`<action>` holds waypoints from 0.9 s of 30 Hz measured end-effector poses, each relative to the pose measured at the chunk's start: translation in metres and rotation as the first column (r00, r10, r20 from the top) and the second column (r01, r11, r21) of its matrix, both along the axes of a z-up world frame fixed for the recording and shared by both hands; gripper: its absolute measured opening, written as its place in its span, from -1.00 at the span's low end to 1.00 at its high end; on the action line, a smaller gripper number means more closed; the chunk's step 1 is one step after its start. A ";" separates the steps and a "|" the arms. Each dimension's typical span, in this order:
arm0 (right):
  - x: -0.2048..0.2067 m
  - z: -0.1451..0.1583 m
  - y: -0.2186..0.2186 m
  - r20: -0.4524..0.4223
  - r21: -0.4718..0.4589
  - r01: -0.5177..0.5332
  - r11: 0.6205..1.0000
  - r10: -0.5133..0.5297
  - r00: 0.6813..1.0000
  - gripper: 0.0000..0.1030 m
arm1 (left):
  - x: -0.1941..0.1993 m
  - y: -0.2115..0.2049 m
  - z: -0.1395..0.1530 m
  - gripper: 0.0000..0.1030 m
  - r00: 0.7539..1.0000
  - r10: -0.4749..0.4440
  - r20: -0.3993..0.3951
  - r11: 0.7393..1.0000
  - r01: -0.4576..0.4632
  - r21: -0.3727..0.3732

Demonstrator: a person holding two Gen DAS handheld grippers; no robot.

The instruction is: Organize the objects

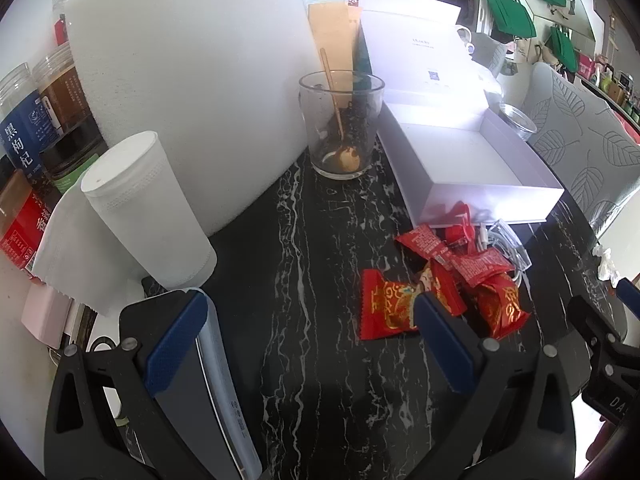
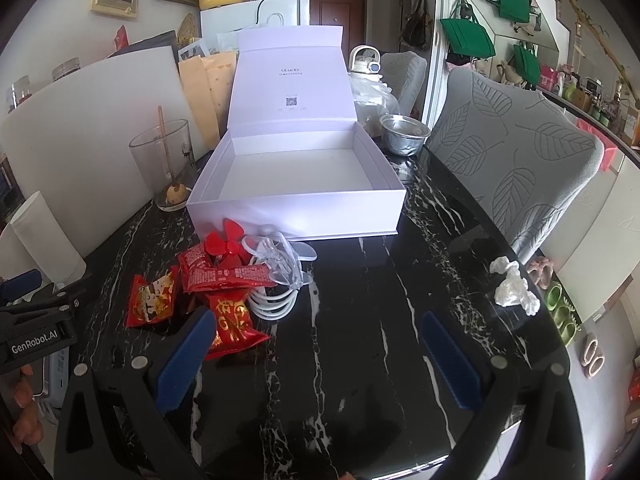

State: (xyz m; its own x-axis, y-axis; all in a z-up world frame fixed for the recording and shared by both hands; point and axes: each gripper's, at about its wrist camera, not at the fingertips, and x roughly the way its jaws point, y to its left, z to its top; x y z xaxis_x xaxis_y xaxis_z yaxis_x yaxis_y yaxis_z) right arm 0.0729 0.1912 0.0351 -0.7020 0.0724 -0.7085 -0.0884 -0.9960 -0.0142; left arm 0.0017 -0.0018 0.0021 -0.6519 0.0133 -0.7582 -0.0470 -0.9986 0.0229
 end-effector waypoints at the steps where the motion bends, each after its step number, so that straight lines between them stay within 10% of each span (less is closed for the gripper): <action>1: 0.000 0.000 0.000 0.000 0.000 0.000 1.000 0.000 1.000 0.99 | 0.000 0.000 0.000 1.00 1.000 -0.004 0.002 1.000 0.004 0.000; 27: -0.002 0.000 -0.004 -0.001 -0.010 -0.016 1.000 0.016 1.000 0.99 | 0.002 0.003 0.002 1.00 1.000 -0.011 0.008 1.000 0.011 -0.016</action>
State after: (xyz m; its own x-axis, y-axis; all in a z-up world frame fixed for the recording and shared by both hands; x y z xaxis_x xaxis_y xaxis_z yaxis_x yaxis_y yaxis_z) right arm 0.0712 0.1877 0.0356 -0.7039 0.0543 -0.7082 -0.0729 -0.9973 -0.0041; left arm 0.0035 0.0012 0.0040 -0.6458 0.0080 -0.7634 -0.0581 -0.9976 0.0388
